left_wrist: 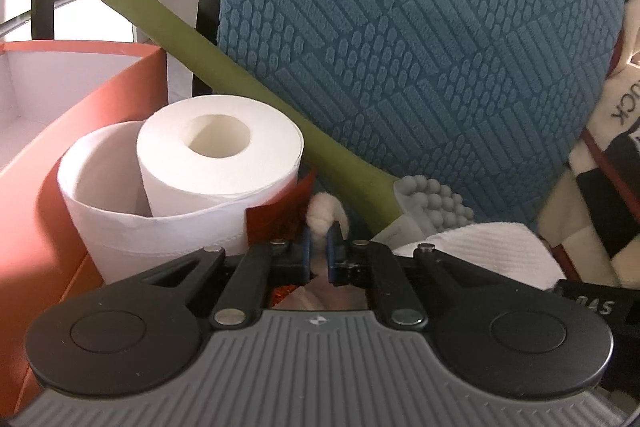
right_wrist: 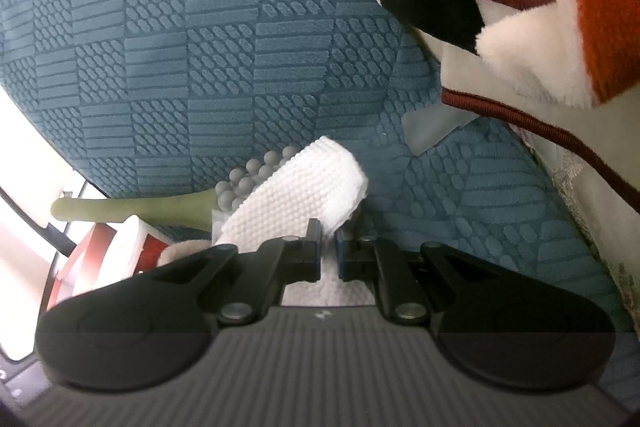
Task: Organize soft objects
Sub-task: 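Close the left gripper on the cotton ball while the right closes on the washcloth, then lift and carry the cotton ball and washcloth over the pink box with both grippers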
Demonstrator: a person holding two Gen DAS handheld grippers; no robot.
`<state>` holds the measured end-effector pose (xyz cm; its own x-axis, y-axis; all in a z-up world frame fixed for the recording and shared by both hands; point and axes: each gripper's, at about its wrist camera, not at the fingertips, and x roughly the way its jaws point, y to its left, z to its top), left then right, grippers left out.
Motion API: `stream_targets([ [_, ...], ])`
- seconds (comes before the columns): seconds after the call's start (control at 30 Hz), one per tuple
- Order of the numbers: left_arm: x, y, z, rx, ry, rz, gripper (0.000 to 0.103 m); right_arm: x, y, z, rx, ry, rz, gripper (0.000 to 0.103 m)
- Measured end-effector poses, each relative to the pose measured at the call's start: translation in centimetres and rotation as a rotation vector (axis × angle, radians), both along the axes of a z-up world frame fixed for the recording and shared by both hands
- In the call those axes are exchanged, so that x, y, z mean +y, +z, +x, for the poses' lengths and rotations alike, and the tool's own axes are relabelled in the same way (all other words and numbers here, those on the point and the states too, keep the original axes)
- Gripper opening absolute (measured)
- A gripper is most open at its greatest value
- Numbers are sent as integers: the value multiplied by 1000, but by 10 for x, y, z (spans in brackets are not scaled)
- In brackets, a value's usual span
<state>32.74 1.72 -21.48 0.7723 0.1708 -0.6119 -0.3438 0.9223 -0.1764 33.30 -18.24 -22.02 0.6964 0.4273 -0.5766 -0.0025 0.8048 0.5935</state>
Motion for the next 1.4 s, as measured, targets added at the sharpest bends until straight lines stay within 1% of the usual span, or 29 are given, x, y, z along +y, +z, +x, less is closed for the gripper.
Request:
stream_targets([
  [0.17,-1,10,-14,-5,-13,-24,9,1,3,-4,-10,7,-16,11],
  [0.3,-3,16,-34,-1,-27,-24,9,2,7,-10,-36,16,-35,11],
  [0.57,4,24,-63,1,-58,-56,9,3,16,-29,-83,35,-54,10],
  [0.67,6,29,-75,2,-63,-50,9,4,23,-39,-119,51,-74,10],
  [0.73,3,31,-81,7,-88,-10,9,5,26,-45,-136,63,-87,9],
  [0.8,5,34,-87,6,-96,0,9,6,28,-50,-148,69,-99,9],
  [1.07,12,41,-111,3,-95,-21,9,8,37,-62,-183,88,-127,9],
  [1.4,17,45,-135,4,-122,-51,9,16,56,-96,-237,160,-209,9],
])
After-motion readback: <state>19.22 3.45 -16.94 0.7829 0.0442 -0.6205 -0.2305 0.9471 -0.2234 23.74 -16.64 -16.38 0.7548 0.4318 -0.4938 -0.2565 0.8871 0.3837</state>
